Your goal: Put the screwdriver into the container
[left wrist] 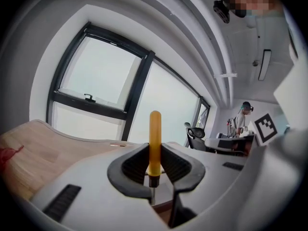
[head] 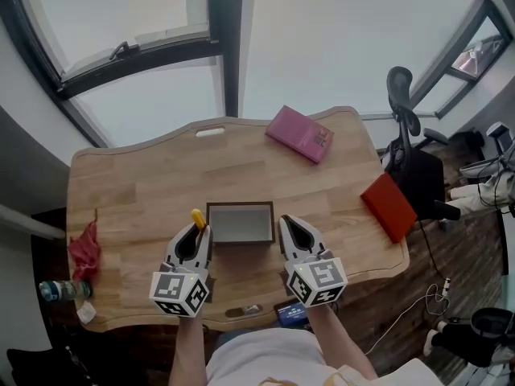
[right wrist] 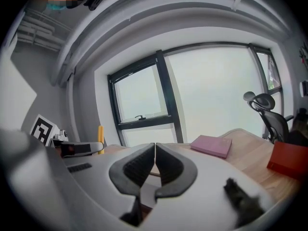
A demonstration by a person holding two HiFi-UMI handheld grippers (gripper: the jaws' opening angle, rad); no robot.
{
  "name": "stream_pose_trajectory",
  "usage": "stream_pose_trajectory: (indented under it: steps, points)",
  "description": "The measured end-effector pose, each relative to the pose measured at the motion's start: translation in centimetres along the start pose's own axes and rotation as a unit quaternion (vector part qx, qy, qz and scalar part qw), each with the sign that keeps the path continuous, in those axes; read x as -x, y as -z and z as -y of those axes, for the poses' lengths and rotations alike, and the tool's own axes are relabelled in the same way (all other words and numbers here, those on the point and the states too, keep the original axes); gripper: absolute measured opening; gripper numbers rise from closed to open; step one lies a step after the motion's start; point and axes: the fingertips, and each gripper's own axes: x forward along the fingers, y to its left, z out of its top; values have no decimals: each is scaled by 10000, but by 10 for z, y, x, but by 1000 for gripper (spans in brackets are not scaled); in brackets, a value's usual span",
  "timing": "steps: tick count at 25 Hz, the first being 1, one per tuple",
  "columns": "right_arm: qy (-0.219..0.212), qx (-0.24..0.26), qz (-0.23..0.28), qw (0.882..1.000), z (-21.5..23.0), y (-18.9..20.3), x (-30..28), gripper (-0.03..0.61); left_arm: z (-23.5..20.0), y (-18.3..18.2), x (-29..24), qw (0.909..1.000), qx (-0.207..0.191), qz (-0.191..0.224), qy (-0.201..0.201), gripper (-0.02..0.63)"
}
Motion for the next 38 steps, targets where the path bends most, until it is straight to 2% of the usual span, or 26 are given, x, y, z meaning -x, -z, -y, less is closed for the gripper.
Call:
stream_pose_trajectory:
  steps: [5, 14, 24, 31, 38]
  points:
    - [-229, 142, 40, 9996, -8, -7, -4, 32, 1, -5, 1, 9998, -146, -47, -136, 78]
    - [-357, 511, -22, 9981, 2, -8, -16, 32, 5, -5, -14, 9986, -445, -173, -208, 80]
    - [-469, 445, -211, 9977, 13, 7, -24, 32, 9, 7, -30, 9955, -753, -517, -241, 80]
    - [-493, 345, -352, 9976, 26, 21, -32, 32, 5, 28, -44, 9927, -812, -844, -282, 80]
    - [-569, 316, -495, 9966, 34, 30, -44, 32, 5, 41, -60, 9882, -995, -1149, -191, 80]
